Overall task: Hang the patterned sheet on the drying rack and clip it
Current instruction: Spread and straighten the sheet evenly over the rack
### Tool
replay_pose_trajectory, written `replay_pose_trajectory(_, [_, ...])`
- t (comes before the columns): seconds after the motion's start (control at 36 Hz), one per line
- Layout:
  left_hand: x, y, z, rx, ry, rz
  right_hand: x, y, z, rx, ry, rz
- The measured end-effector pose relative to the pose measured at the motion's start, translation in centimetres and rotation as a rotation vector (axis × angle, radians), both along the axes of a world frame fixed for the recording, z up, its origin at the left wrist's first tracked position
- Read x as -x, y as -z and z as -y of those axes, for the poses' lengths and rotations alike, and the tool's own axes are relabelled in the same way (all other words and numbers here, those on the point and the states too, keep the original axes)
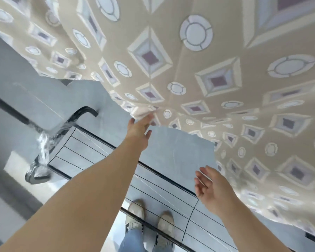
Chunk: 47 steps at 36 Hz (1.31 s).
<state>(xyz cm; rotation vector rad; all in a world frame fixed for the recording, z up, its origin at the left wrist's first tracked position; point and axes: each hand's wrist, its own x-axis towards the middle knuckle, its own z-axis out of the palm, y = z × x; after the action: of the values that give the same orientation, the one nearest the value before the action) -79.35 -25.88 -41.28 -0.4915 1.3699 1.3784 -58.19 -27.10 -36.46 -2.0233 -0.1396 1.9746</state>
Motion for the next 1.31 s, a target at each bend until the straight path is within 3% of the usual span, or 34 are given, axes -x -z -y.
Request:
replay_pose_trajectory(0.17, [1.4, 2.2, 1.9, 0.195, 0.149, -0.252, 1.3, 0.5, -0.5, -0.022, 0.013, -0.009])
replay_pose_trajectory(0.33, [2.8, 4.4, 3.1, 0.277, 0.176, -0.373, 2.5, 2.3, -0.2, -0.014, 0.006, -0.003])
replay_pose_trajectory(0.64, [1.3, 1.2, 5.7, 0.255, 0.287, -0.257, 2.9, 0.4, 1.4, 0.035, 0.01, -0.023])
replay_pose_trajectory(1.06, [-2.1, -21.8, 9.9, -0.035, 0.37, -0.595, 6.5, -18.1, 3.5, -0.161, -0.161, -0.214])
replay_pose_trajectory(1.31, [-3.8, -38.1, 13.1, -0.187, 0.201, -0.733, 6.9, -33.9, 5.6, -0.333, -0.3, -0.458])
